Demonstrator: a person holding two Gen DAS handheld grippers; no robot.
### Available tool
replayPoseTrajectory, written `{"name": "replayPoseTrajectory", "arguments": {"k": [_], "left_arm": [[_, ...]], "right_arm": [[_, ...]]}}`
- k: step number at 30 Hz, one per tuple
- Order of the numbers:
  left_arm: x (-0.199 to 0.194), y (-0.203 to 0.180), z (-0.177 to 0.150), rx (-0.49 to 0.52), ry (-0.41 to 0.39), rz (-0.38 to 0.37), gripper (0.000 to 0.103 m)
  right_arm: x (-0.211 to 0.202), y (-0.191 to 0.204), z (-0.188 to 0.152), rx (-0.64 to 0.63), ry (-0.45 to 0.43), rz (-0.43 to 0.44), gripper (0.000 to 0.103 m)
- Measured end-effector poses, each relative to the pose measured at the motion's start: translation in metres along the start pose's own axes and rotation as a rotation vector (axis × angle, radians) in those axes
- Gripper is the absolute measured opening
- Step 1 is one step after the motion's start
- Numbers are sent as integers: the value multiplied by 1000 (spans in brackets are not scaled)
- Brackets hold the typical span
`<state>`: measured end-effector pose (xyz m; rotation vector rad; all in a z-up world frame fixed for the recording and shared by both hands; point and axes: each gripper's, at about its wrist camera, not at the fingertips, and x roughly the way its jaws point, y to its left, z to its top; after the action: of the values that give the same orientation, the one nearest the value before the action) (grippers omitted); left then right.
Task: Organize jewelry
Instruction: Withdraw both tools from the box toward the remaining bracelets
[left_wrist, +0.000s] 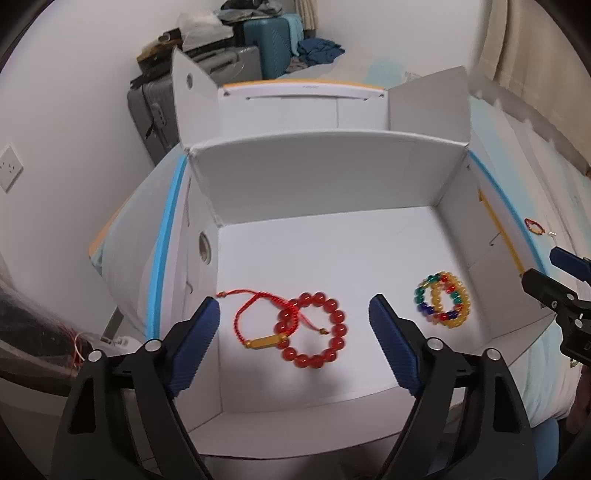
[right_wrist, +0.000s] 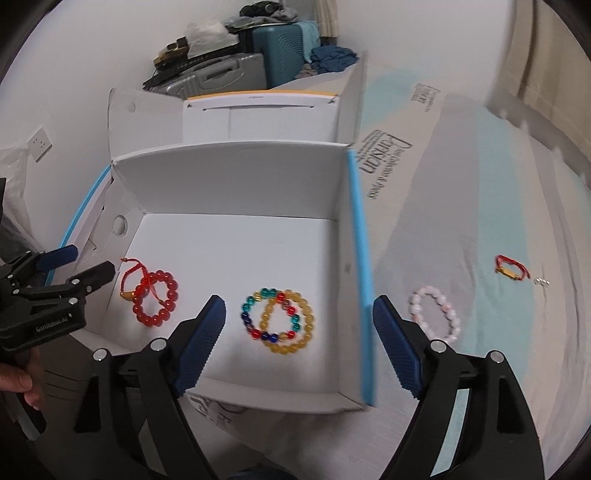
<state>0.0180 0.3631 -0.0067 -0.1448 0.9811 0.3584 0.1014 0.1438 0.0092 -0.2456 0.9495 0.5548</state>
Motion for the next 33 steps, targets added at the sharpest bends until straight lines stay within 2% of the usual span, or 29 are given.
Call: {"name": "replayPoseTrajectory", "arguments": {"k": [3, 11, 24, 31, 33], "left_arm": [[-6, -15, 4, 20, -12, -12, 88], [-19, -73, 16, 69, -47, -78, 97], [-20, -227, 36, 228, -86, -209, 97], [-11, -310, 46, 310, -89, -262, 97], [0, -335, 49, 331, -85, -303, 97]], "right_arm": [[-11, -17, -5, 21, -15, -25, 84], [-43, -78, -25, 94, -43, -82, 85], [-92, -208, -87, 271, -43, -221, 85], [-102, -264, -127, 348, -17, -265, 85], [-102, -279, -140, 368, -8, -274, 85]]}}
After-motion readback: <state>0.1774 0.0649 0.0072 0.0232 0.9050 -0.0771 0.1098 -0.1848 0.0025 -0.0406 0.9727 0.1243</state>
